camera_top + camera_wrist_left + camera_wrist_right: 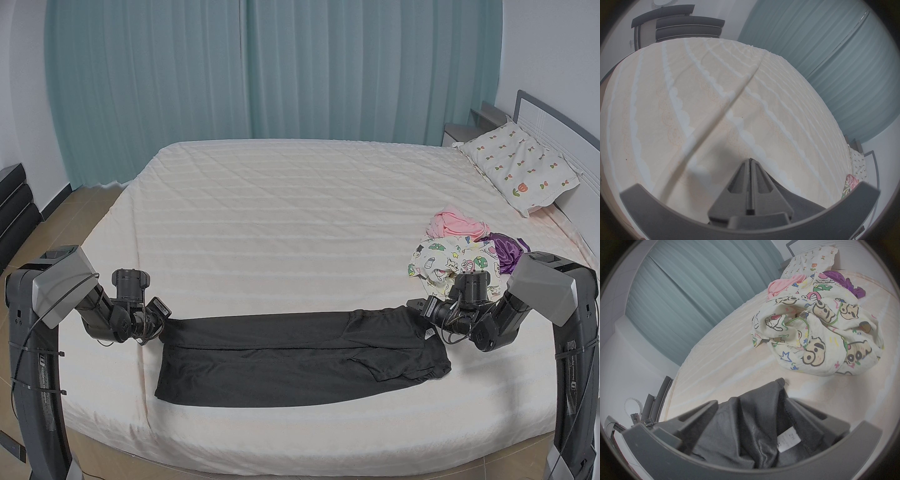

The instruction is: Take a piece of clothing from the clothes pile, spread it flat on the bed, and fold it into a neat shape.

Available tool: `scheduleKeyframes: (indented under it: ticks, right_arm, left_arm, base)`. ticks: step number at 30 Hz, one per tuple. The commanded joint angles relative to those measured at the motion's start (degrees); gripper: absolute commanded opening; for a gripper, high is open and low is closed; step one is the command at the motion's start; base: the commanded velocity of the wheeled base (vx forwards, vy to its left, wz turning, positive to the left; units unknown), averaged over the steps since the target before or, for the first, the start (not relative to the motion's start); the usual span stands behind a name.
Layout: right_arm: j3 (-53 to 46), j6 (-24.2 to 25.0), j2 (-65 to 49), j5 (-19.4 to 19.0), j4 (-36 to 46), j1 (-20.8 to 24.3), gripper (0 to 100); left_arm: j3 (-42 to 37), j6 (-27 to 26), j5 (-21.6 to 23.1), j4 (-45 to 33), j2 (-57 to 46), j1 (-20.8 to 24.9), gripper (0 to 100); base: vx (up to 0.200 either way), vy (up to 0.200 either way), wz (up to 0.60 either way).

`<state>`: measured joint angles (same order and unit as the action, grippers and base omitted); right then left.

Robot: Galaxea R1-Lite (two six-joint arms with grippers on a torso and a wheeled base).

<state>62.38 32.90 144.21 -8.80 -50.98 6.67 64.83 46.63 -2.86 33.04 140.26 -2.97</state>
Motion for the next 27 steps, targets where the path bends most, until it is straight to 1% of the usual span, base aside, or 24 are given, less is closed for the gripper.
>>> scheduleKeyframes:
  ticks: [1,4,7,12,13,15,24,25,27]
  right_arm:
    - [3.45,0.5,2.21,1.95,0.8,0.1,0]
    - [3.8,1.81,2.21,2.47,0.27,0.01,0]
    - [4.68,4.19,2.74,3.0,-0.43,0.01,0]
    - [6.0,4.71,3.27,4.14,-0.52,0.01,0]
    - [6.35,5.24,3.62,5.11,-0.52,-0.08,0]
    - [6.35,5.86,3.62,5.64,-0.52,-0.08,0]
    - [6.44,5.86,3.79,5.81,-0.43,-0.52,0]
    - [6.44,5.86,3.79,5.81,-0.43,-0.52,100]
    - [6.09,5.86,3.71,5.81,-0.52,-0.52,100]
  left_arm:
    - [-0.05,0.04,-0.04,0.01,0.01,-0.01,0]
    - [-0.05,0.04,-0.04,0.01,0.01,-0.01,0]
    - [-0.05,0.04,-0.04,0.01,0.1,-0.01,0]
    - [-0.05,-0.05,-0.04,0.01,0.1,-0.01,0]
    - [-0.05,0.04,-0.04,0.01,0.1,-0.01,0]
    - [-0.05,0.04,-0.04,0.01,0.1,-0.01,0]
    - [-0.32,0.04,-0.04,-0.08,-0.08,-0.01,0]
    - [-0.41,0.04,-0.04,-0.08,-0.08,-0.01,100]
    - [-0.49,0.04,0.05,-0.08,-0.17,-0.01,100]
  base:
    - [0.0,0.0,0.0]
    - [0.0,0.0,0.0]
    - [0.0,0.0,0.0]
    - [0.0,0.0,0.0]
    - [0.0,0.0,0.0]
    - [0.0,0.0,0.0]
    - [0.0,0.0,0.0]
    - [0.0,0.0,0.0]
    - [0.0,0.0,0.0]
